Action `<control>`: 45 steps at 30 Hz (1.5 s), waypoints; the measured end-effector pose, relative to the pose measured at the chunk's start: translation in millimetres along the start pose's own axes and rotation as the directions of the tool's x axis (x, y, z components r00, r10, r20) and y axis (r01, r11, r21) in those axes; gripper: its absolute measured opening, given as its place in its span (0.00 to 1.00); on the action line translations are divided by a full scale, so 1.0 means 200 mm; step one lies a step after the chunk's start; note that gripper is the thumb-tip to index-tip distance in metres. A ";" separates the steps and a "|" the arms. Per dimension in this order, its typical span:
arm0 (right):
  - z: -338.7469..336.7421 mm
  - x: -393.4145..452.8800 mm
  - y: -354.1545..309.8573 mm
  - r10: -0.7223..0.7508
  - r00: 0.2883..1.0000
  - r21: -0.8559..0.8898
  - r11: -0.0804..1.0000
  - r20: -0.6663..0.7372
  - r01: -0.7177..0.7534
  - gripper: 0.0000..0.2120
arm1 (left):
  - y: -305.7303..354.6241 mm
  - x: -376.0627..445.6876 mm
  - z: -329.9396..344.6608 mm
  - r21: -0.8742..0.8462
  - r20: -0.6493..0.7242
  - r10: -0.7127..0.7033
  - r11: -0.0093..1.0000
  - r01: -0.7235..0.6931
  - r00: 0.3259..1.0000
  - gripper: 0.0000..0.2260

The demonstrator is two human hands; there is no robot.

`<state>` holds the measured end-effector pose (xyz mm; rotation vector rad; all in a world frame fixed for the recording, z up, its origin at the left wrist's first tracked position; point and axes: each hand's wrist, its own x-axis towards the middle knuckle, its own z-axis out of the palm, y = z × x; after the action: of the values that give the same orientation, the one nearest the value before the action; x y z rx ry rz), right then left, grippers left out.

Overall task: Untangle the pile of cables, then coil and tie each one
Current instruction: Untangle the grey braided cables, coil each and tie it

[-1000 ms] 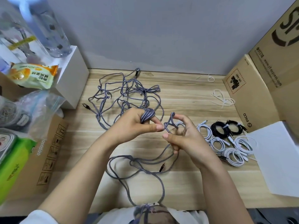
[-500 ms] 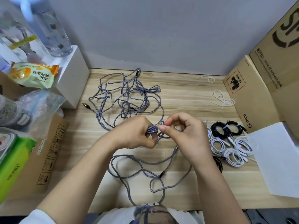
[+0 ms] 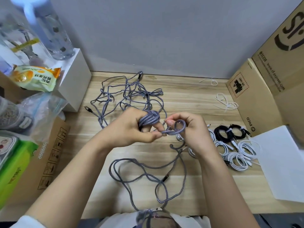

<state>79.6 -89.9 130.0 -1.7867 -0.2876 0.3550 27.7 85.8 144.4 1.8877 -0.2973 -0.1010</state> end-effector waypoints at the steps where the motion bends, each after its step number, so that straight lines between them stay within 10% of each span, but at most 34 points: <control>1: 0.01 -0.01 0.01 -0.009 1.000 -0.009 1.000 0.028 0.009 0.17 | -0.01 0.00 0.00 -0.057 -0.056 0.005 0.998 -0.009 0.998 0.05; 5: 0.04 -0.06 -0.01 0.009 0.985 -0.051 0.999 0.175 0.000 0.14 | -0.03 0.04 0.03 -0.203 -0.302 -0.107 0.978 0.046 0.947 0.10; 9: 0.07 -0.12 -0.07 0.008 0.969 0.187 0.981 0.245 -0.055 0.13 | -0.12 0.08 0.01 -0.004 -0.469 -0.183 0.979 0.206 0.864 0.11; 18: -0.01 -0.09 -0.11 -0.004 0.996 0.405 0.913 -0.094 0.042 0.24 | -0.22 0.02 0.04 0.281 -0.167 -0.379 0.867 0.413 0.910 0.20; 25: -0.01 -0.01 0.06 0.211 0.949 0.194 0.967 -0.233 -0.167 0.13 | -0.10 -0.01 0.00 -0.062 -0.083 -0.329 0.944 0.325 0.941 0.17; 27: -0.02 0.00 0.11 0.103 0.962 -0.102 0.986 -0.253 -0.132 0.17 | -0.06 -0.02 -0.01 -0.173 -0.044 -0.315 0.937 0.303 0.948 0.15; 30: 0.02 -0.01 0.14 -0.233 0.963 -0.729 0.682 -0.133 0.064 0.31 | -0.01 0.00 0.00 -0.214 -0.017 -0.262 0.944 0.252 0.965 0.14; 32: 0.08 -0.04 0.12 -0.341 0.940 -0.808 0.548 0.019 0.215 0.32 | 0.01 0.01 0.02 -0.251 -0.077 -0.251 0.941 0.225 0.965 0.13; 38: 0.16 -0.10 0.05 -0.324 0.929 -0.432 0.822 0.180 0.371 0.04 | 0.00 0.04 0.01 -0.374 -0.306 -0.272 0.916 0.147 0.912 0.16; 42: 0.13 -0.14 -0.02 -0.191 0.942 0.073 0.981 0.276 0.177 0.07 | -0.04 0.03 -0.01 -0.411 -0.368 -0.314 0.899 0.150 0.875 0.18; 45: 0.11 -0.13 -0.05 -0.139 0.988 0.327 0.938 0.061 0.112 0.09 | -0.08 0.02 -0.01 -0.386 -0.208 -0.378 0.879 0.279 0.902 0.20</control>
<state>47.3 -78.4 136.3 -1.4259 -0.3788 0.3630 34.1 92.4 130.3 1.5553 0.2320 -0.1106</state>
